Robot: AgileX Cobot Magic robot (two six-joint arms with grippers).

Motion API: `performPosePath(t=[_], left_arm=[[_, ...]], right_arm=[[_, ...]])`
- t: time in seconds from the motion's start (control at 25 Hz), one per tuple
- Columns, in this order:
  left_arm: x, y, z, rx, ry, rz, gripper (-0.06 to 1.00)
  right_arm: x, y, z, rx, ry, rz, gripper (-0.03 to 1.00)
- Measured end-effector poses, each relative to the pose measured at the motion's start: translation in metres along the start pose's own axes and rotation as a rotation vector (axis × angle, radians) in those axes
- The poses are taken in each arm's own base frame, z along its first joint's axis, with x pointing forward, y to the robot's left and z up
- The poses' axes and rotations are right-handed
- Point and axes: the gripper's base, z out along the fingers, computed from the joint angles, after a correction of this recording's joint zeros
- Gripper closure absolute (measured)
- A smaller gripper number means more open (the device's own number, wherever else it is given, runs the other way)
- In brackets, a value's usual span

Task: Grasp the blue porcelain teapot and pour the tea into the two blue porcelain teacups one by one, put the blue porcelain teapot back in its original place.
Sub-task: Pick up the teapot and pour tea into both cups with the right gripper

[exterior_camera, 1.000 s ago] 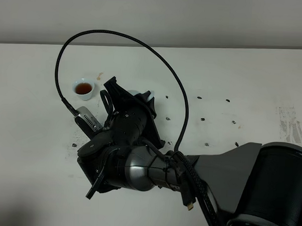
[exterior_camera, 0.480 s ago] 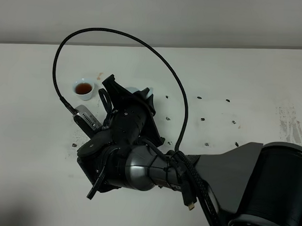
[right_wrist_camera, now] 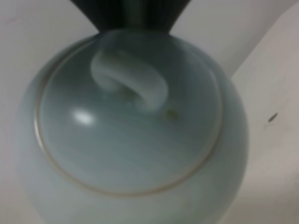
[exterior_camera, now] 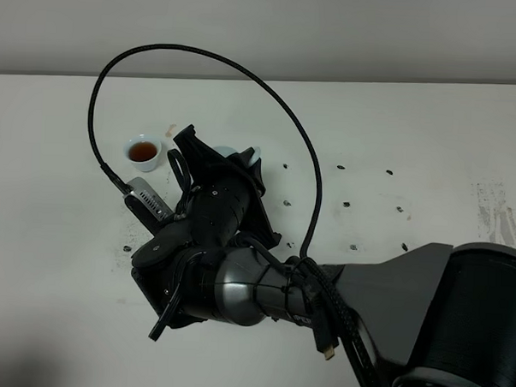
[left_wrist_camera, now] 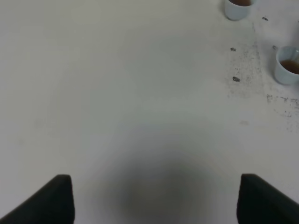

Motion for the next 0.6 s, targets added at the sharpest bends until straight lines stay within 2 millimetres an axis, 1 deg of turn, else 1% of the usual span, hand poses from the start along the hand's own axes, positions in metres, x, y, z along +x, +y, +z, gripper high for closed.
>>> performPosePath(t=[0.6], left_arm=[[0.0,0.0,0.0,0.0,0.0,0.0,0.26]], right_arm=[[-0.0001,-0.0002,0.0,0.002,-0.001,-0.006,0.91]])
